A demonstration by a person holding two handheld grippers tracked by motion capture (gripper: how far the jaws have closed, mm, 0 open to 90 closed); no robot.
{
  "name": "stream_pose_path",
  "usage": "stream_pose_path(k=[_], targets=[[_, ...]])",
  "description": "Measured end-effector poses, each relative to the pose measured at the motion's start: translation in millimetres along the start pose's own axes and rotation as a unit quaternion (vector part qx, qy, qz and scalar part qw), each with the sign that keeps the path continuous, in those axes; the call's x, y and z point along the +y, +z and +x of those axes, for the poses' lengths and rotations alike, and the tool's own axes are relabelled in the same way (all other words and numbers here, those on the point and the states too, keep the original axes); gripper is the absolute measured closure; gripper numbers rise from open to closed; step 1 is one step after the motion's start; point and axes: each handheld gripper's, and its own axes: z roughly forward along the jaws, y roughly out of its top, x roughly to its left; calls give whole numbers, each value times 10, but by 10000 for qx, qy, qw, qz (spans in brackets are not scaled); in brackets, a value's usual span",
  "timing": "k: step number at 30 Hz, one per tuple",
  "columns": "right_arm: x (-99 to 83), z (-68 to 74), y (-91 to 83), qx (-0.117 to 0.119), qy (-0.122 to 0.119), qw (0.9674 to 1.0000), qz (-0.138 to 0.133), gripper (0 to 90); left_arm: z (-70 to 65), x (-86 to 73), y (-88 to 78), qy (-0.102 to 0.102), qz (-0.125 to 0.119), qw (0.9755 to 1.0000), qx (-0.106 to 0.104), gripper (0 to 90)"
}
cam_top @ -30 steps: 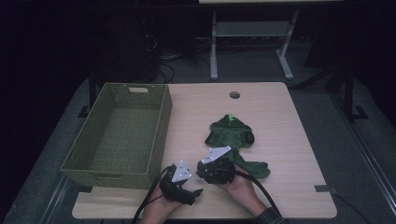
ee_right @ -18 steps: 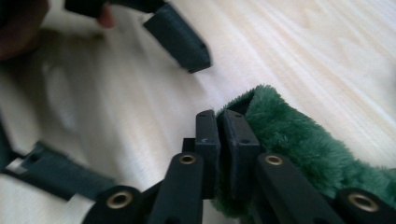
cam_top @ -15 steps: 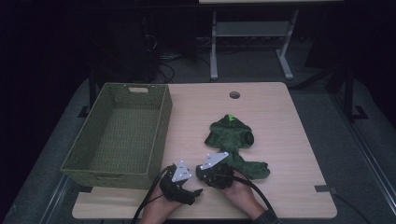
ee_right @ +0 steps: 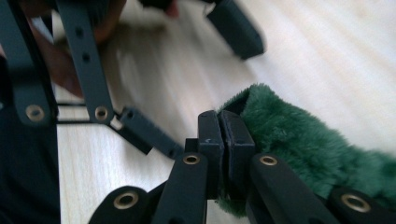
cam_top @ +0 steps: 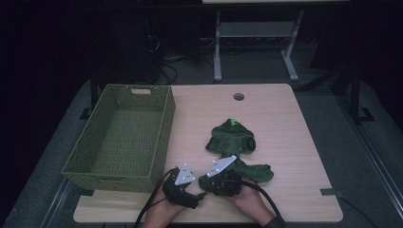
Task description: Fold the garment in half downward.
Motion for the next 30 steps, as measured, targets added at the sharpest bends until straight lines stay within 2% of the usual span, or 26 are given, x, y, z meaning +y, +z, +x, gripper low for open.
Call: stream_pose_path(k=[1, 4, 10, 14, 20, 30], targets=[[18, -4, -42, 7, 123, 9999, -105, 876, -1, 0, 0, -7, 4, 10000, 1, 129], [45, -30, -144, -12, 172, 9992, -364, 876, -1, 0, 2, -9, -19, 10000, -4, 130], [85, -51, -320, -64, 99, 9978, -659, 875, 3, 2, 6, -5, -18, 10000, -26, 129], [87, -78, -465, -105, 165, 9960, -869, 874, 5, 10, 13, -14, -19, 10000, -35, 129], [30, -208, -672, -363, 373, 9923, -1122, 870, 7, 13, 17, -7, -23, 10000, -40, 130], [-178, -415, -866, -733, 647, 9883, -1169, 865, 15, 15, 17, 44, -18, 10000, -24, 130]])
